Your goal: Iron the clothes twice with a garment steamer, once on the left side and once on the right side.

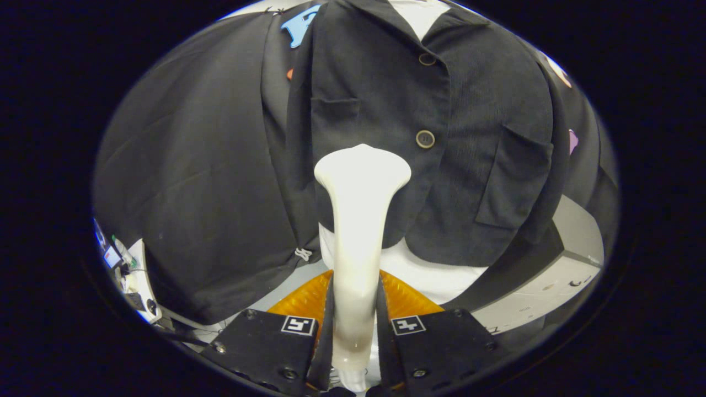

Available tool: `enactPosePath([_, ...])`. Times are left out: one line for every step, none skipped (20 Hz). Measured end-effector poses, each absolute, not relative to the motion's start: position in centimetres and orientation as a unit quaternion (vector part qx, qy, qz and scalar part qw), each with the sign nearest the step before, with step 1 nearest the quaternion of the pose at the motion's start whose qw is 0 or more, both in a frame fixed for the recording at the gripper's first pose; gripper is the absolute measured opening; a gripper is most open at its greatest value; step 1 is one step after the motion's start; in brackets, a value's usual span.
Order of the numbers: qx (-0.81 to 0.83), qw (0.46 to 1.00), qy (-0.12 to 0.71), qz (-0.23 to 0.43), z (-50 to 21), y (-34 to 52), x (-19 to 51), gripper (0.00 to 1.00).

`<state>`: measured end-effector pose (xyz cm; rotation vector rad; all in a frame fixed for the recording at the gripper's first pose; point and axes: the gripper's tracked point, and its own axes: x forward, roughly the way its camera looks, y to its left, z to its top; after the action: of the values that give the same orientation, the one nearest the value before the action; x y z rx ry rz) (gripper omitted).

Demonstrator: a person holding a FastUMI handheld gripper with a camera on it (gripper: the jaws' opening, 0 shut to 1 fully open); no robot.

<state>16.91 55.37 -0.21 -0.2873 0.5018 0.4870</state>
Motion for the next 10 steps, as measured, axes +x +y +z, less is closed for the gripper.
enactPosePath([-0.141,0.929,0.248,0.236,-0.5,55.3,16.9,0.37])
enactPosePath([-0.14,0.928,0.252,0.235,-0.8,55.1,16.8,0.37])
enactPosePath([-0.138,0.928,0.253,0.235,-0.9,55.0,16.7,0.37])
enactPosePath([-0.137,0.928,0.254,0.235,-1.0,54.8,16.6,0.37])
enactPosePath([-0.136,0.928,0.254,0.234,-0.9,54.5,16.6,0.37])
enactPosePath([-0.136,0.929,0.254,0.234,-0.9,54.2,16.4,0.37])
enactPosePath([-0.135,0.929,0.255,0.233,-0.9,54.0,16.3,0.37])
enactPosePath([-0.133,0.929,0.256,0.232,-0.9,53.8,16.2,0.37])
enactPosePath([-0.13,0.929,0.257,0.231,-0.9,53.5,16.1,0.37])
enactPosePath([-0.128,0.93,0.257,0.23,-0.9,53.2,16.0,0.37])
